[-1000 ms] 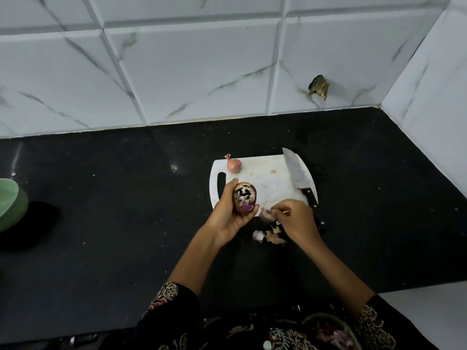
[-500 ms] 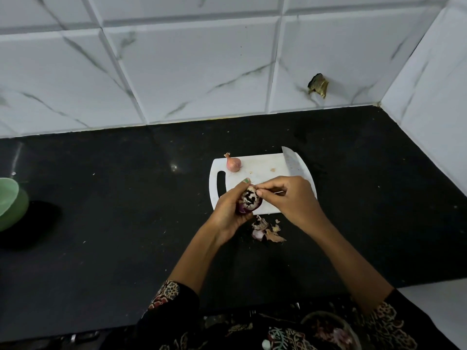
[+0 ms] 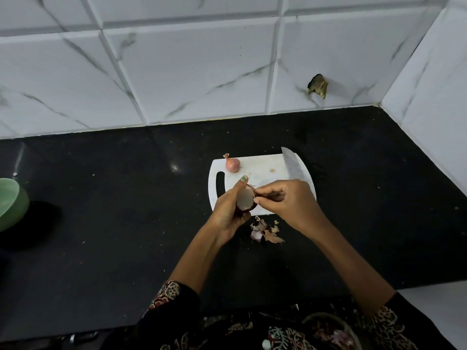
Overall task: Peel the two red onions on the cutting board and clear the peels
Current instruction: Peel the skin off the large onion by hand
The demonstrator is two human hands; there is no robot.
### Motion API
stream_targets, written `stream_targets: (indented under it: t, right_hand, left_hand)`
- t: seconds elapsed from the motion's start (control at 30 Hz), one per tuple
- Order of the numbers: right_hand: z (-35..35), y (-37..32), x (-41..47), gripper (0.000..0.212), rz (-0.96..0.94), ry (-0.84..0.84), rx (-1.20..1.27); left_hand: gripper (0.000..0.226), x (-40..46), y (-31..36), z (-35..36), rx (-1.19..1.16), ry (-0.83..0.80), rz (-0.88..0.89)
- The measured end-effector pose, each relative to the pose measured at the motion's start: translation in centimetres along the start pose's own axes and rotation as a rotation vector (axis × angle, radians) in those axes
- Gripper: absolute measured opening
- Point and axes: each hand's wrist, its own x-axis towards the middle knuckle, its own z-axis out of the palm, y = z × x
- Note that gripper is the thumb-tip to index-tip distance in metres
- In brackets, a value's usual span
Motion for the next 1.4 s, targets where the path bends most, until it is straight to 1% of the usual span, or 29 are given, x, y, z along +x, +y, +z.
stream_targets:
  t: [0.07,0.23,0.33,0.47,0.57,0.7,0.8,0.87,0.93,1.0,1.03,1.07,1.13,1.2,1.23,1.33,1.4]
  right_hand:
    - [0.0,0.0,-0.1,0.022,0.001,-0.011,0.009]
    - [0.1,-0.2,-0.2,0.019,-0.019,0.016,-0.044]
    - [0.0,-0.4,-0.2,0.018,-0.031,-0.017,-0.052]
    - [-0.3,0.0,-0.1,0.012,-0.067,-0.052,-0.086]
    - [-0.3,0.2,0.0,0.007,-0.084,-0.019,-0.126]
    - [0.0,0.5,0.0,0.006,0.006,0.072,0.001]
    - [0.2,0.9,0.2,0.005,0.144,0.096,0.235]
    - [0.2,1.2,0.3,0.006,0.236,0.158,0.378]
    - [0.2,2.0,0.3,0.007,0.283,0.253,0.354]
    - [0.3,3.1,0.3,0.007,0.3,0.314,0.23]
    - [0.3,3.5,0.2,0.006,0.304,0.318,0.168]
    - [0.4,3.9,0.2,0.005,0.312,0.3,0.123]
    - [0.5,4.5,0.2,0.002,0.325,0.188,-0.016]
    - [0.6,4.2,0.0,0.019,0.283,0.058,-0.176]
    - [0.6,3.8,0.0,0.026,0.24,0.032,-0.184]
    - [0.4,1.6,-0.4,0.023,0.147,-0.024,-0.019]
    - [0.7,0.6,-0.6,0.033,0.139,-0.072,0.043]
  left_hand:
    - [0.026,0.0,0.0,0.1,0.004,0.007,-0.009]
    - [0.021,0.3,0.0,0.2,0.026,0.004,-0.019]
    - [0.016,0.4,-0.1,0.0,0.014,0.005,-0.037]
    - [0.02,-0.1,-0.1,-0.1,0.023,-0.007,-0.116]
    - [0.023,-0.2,-0.3,-0.2,0.011,-0.017,-0.164]
    - [0.028,0.0,-0.1,-0.1,-0.002,-0.066,-0.171]
    - [0.029,-0.1,0.3,-0.2,0.001,-0.097,-0.168]
    - [0.032,-0.1,0.4,-0.5,0.002,-0.103,-0.168]
    - [0.039,0.0,0.3,-0.6,0.005,-0.109,-0.171]
    - [0.043,0.1,0.2,-0.5,-0.007,-0.097,-0.179]
    - [0.043,0.1,0.2,-0.4,-0.016,-0.085,-0.181]
    - [0.042,0.2,0.1,-0.3,-0.023,-0.069,-0.179]
    - [0.039,0.1,0.1,-0.1,-0.012,-0.035,-0.165]
    - [0.039,0.0,0.1,0.1,0.049,-0.005,-0.136]
    - [0.04,-0.1,0.1,0.2,0.092,0.009,-0.116]
    - [0.043,0.0,0.0,0.4,0.197,0.064,-0.039]
    - [0.047,0.1,-0.1,0.6,0.245,0.085,0.036]
